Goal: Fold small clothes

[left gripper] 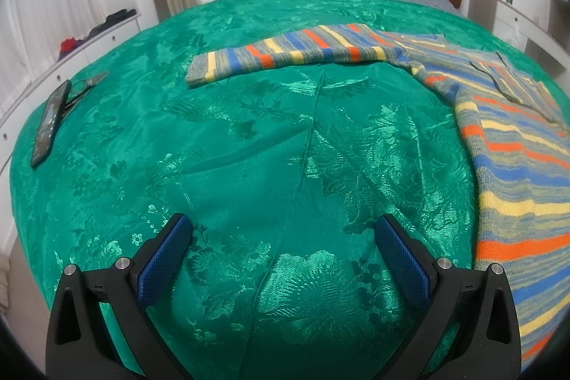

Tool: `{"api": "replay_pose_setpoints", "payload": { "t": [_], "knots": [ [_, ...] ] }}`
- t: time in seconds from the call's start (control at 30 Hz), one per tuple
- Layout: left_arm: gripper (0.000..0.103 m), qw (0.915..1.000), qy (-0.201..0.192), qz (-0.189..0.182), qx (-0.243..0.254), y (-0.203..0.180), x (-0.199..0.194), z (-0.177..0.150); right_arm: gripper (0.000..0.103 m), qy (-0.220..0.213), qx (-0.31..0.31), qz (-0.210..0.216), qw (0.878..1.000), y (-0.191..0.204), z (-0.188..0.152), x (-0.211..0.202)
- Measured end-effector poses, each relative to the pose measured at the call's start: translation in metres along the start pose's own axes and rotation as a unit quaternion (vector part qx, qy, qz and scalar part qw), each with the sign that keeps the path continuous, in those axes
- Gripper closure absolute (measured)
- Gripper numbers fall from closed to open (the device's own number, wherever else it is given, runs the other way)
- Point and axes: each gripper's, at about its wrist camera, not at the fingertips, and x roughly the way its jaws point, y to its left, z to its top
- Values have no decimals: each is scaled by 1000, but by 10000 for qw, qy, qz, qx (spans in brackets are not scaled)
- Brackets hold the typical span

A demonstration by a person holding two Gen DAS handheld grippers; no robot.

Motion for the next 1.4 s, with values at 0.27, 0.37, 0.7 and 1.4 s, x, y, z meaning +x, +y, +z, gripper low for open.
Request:
{"api": "replay_pose_setpoints", "payload": {
  "t": [0.27,0.37,0.7,1.4],
  "knots": [
    [0,10000,-45,29,-2,-1,0,-1,16,-296,127,113,9994,-6,-14,10],
    [0,10000,-67,50,1,-2,-1,-2,11,-413,62,172,9990,-5,-18,10],
    [0,9997,237,-95,6,1,-2,3,10,-656,-15,143,9977,-3,-27,10],
    [53,9703,1536,-460,-1812,117,121,149,8,-651,-69,126,9978,-1,-26,13]
  ]
}}
